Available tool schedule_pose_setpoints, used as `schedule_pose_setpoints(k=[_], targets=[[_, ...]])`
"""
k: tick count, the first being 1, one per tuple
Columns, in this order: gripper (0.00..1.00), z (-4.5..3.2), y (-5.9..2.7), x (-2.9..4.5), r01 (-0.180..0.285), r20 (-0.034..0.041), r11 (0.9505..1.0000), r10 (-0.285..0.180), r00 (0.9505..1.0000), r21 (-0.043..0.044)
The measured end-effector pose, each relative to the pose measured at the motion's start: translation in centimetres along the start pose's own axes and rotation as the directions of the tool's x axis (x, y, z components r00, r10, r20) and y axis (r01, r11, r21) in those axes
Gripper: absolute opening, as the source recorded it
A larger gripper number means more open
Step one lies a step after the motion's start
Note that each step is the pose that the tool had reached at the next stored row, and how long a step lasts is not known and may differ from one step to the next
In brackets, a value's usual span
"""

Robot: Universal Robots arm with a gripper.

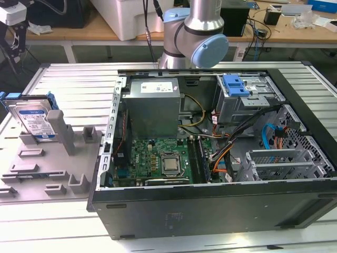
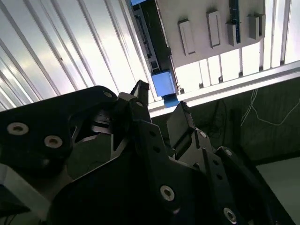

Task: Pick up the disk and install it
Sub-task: 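Pick up the disk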

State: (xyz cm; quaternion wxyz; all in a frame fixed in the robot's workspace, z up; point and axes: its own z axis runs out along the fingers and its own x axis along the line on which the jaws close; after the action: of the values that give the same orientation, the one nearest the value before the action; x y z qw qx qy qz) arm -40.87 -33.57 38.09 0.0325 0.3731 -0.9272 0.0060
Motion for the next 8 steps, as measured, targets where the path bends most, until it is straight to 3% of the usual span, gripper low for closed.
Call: schedule_pose_setpoints(k=[7, 8], targets=[[0.44, 0.08, 0.16, 0.16, 0.092, -0.0030, 0.9958, -0.092, 0.9958, 0.0070], [0.44, 0.12, 0.17, 0.17, 0.132, -0.0039, 0.9912, -0.132, 0.9912, 0.0095]])
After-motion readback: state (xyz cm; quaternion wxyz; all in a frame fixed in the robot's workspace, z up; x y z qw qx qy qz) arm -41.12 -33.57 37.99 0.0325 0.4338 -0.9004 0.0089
